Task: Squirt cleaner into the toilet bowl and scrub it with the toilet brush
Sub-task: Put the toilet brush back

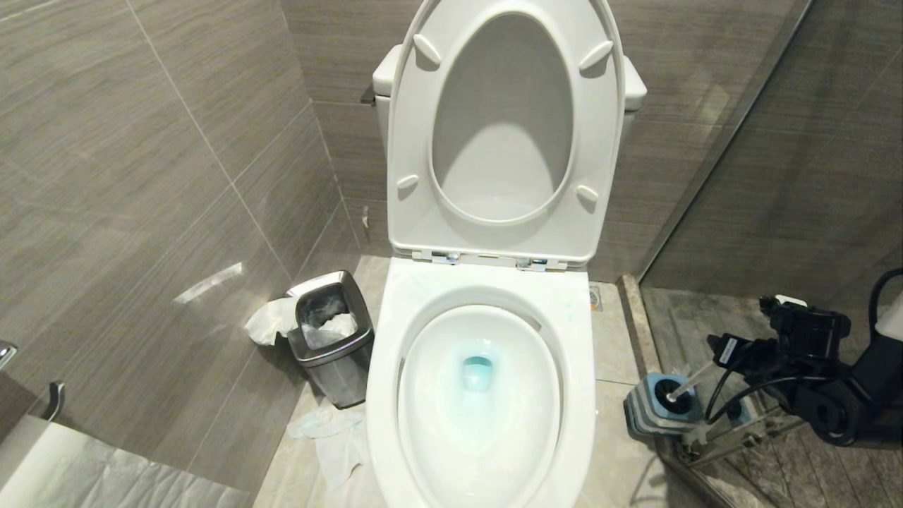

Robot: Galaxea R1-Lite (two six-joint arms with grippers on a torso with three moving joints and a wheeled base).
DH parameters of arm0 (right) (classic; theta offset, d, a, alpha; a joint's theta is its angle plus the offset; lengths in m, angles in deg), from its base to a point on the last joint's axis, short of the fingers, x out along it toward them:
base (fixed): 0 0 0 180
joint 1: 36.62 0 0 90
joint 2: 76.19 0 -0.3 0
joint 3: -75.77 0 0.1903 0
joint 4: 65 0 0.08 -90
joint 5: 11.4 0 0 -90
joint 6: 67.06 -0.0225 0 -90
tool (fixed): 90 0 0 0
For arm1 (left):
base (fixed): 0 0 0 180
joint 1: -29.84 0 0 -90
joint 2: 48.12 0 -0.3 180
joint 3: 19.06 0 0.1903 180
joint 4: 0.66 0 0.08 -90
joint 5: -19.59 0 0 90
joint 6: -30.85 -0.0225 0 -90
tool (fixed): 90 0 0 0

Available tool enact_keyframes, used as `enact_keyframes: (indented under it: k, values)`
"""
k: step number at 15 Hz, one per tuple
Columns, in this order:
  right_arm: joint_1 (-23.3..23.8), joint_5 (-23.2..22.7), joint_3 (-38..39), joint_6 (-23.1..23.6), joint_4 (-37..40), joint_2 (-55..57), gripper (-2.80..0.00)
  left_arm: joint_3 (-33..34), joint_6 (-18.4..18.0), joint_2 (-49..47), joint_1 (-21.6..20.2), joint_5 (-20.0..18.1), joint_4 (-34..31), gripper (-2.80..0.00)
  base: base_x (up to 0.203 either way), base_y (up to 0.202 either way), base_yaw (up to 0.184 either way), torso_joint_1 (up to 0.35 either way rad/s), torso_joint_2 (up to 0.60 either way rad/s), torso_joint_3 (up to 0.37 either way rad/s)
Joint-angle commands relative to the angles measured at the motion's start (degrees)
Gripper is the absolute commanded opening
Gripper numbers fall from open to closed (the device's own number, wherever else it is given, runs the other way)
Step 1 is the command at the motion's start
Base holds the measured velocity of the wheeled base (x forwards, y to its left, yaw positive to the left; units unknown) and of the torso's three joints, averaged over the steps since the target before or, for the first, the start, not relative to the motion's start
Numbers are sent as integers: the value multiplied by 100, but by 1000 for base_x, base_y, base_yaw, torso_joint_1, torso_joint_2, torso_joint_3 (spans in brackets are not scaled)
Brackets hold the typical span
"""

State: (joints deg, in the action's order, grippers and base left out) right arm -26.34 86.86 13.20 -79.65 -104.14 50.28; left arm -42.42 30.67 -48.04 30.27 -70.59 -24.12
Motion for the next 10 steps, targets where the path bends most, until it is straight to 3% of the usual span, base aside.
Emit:
enact_keyframes:
  k: [1, 10]
  values:
    - [1, -49, 165, 2, -26, -299, 0, 0, 1, -7, 0, 1, 1, -280, 0, 0, 0, 0, 0, 0]
    - [-12, -184, 882, 4, -47, -1586, 0, 0, 1, -7, 0, 1, 1, -280, 0, 0, 0, 0, 0, 0]
